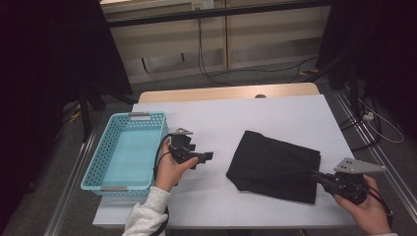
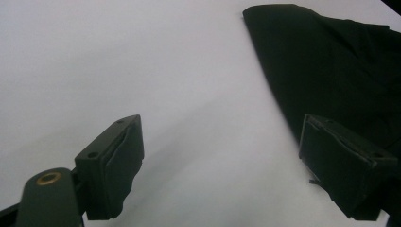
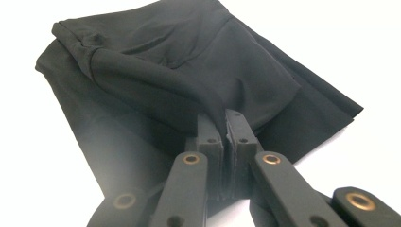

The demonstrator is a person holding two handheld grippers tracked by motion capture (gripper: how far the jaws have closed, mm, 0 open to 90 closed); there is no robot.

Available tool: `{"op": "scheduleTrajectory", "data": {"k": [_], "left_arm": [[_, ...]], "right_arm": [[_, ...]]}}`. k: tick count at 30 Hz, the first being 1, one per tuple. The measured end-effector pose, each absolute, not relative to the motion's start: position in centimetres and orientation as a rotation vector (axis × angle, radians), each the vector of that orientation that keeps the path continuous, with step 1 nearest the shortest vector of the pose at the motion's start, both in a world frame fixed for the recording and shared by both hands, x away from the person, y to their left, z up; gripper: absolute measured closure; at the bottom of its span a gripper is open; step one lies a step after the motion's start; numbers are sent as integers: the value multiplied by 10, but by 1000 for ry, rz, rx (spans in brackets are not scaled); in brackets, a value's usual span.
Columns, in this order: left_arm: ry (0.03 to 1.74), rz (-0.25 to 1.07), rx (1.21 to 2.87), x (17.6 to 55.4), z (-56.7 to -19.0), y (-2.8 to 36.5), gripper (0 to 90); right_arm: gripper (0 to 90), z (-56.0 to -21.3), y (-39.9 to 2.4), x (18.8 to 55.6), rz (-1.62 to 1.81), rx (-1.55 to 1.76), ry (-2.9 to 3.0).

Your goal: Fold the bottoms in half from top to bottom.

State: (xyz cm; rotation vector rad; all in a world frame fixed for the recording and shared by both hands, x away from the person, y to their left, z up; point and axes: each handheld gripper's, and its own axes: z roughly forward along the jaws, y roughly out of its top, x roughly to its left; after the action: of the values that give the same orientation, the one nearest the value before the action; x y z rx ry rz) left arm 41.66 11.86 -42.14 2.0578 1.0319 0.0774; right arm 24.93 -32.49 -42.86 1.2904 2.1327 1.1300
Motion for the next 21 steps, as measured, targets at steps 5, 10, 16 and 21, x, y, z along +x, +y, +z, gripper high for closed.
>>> {"op": "scheduleTrajectory", "data": {"k": [5,10,16,21], "left_arm": [[1032,83,2049,416,-420,119,149],[1027,85,2055,417,-420,118,149],[1027,75,2042,416,-419,118,146],[1018,74,2052,417,-417,120,145]], "right_arm": [[869,-429,-327,248,1123,1297,2126],[869,-427,-329,246,1114,1290,2128],[868,-427,-335,244,1120,1308,2108],[868,-427,-337,244,1121,1318,2101]]}}
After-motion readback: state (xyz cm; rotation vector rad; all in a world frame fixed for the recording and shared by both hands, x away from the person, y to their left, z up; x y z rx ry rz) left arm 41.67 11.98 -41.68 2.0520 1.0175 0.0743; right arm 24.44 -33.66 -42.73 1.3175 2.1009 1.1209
